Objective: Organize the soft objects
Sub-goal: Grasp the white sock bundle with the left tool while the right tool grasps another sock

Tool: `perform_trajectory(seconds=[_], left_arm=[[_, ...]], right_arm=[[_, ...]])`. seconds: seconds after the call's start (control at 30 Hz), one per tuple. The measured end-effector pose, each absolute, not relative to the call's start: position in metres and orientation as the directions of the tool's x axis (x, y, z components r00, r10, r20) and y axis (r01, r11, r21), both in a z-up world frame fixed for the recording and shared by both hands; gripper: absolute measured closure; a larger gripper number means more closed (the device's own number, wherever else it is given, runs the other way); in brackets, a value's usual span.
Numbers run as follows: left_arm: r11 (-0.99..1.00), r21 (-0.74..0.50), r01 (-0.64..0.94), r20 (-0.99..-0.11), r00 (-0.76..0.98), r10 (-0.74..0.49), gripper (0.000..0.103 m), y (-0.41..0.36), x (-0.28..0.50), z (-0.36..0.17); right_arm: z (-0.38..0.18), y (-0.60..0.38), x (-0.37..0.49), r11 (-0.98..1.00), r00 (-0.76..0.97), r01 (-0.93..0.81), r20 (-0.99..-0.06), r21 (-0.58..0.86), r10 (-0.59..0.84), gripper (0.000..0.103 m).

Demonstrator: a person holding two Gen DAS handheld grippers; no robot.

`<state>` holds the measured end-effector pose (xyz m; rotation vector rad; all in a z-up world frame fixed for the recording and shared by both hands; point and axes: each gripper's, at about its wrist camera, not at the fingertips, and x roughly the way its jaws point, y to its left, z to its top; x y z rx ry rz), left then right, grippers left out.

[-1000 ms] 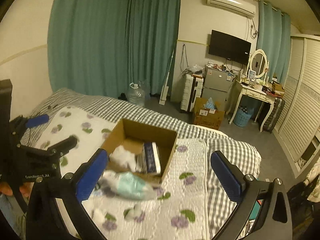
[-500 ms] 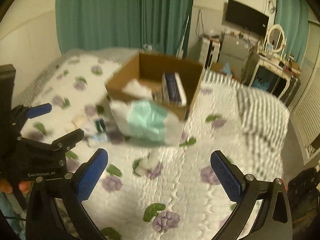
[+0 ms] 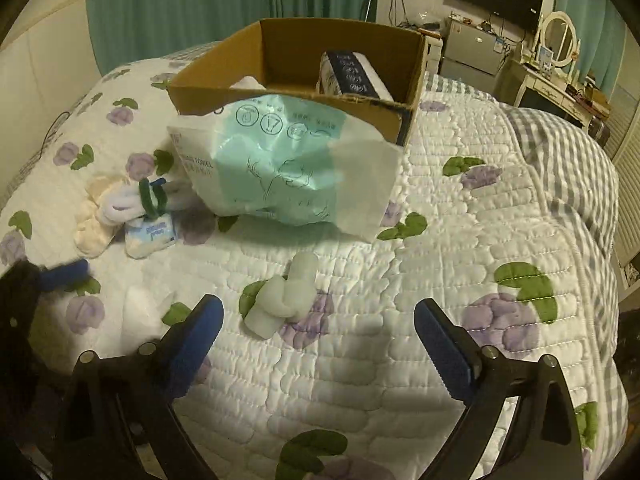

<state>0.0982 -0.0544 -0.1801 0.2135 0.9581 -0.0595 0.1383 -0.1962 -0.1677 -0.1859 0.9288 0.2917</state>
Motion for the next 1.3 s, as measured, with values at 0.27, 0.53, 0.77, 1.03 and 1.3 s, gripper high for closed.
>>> perform_trajectory(seconds=[0.27, 0.53, 0.77, 1.03, 1.3], left_arm=[[0.984, 0.093, 0.155, -0.843, 0.537, -0.005, 0.078, -0.052, 0.099, -0.187], [0.997, 0.019, 0.071, -0.788, 0.614, -0.028, 0.079, -0.029, 0.11, -0.15], [1.0, 0.004, 0.026, -0.784, 0.621, -0.013, 0.079, -0.012, 0.119, -0.155], [0.999, -0.016, 0.035, -0.807, 0.59, -0.034, 0.079, -0.015, 0.121, -0.168], [0.997, -0.067, 0.047, -0.795, 0.601, -0.082, 0.079, -0.013, 0.107, -0.157]], right_arm=[[-0.17, -0.197, 0.139, 0.944, 0.555, -0.33, -0.812, -0.015, 0.182, 0.007], [-0.154, -0.185, 0.137, 0.932, 0.558, -0.361, -0.809, -0.039, 0.183, 0.01], [-0.176, -0.169, 0.162, 0.933, 0.487, -0.359, -0.857, -0.02, 0.169, 0.023], [-0.212, -0.155, 0.173, 0.925, 0.425, -0.374, -0.898, -0.06, 0.113, 0.049], [-0.183, -0.162, 0.146, 0.929, 0.523, -0.366, -0.837, -0.052, 0.159, 0.069]])
